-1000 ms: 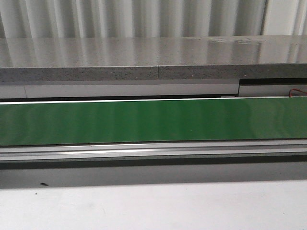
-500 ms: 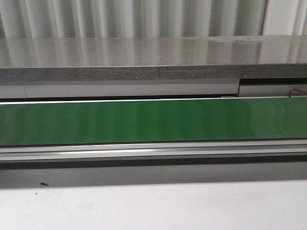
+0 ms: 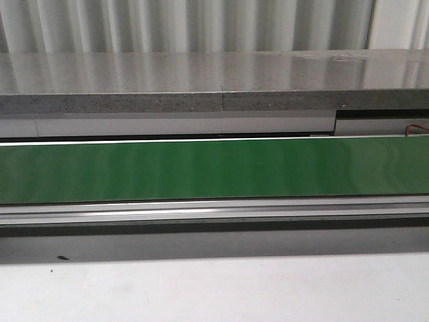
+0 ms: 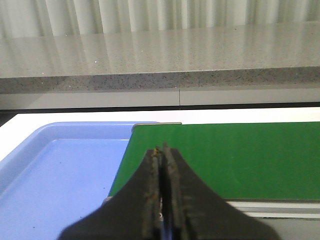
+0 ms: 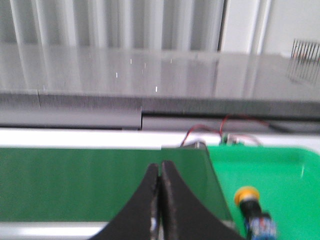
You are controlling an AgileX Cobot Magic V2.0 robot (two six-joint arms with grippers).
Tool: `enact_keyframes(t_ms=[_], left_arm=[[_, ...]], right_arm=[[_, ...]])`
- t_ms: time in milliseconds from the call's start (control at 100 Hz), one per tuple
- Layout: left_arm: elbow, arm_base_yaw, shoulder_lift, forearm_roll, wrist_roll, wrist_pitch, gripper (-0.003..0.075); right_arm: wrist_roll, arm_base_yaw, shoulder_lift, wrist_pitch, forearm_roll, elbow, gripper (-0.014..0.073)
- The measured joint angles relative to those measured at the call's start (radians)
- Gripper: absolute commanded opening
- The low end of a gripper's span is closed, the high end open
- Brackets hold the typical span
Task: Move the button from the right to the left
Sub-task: 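Move the right gripper over the yellow push-button in the green bin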
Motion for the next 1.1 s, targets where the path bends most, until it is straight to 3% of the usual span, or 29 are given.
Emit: enact_keyframes(t_ms=[280,1100], left_arm=[[0.0,0.0,0.0,0.0,0.0,0.0,-0.0021],[0.0,0.0,0.0,0.0,0.0,0.0,-0.0021]], right_arm=[[0.0,0.0,0.126,0.056,0.0,-0.212,-0.0067],[0.0,0.0,0.717,0.636,0.0,-0.578,-0.0043]])
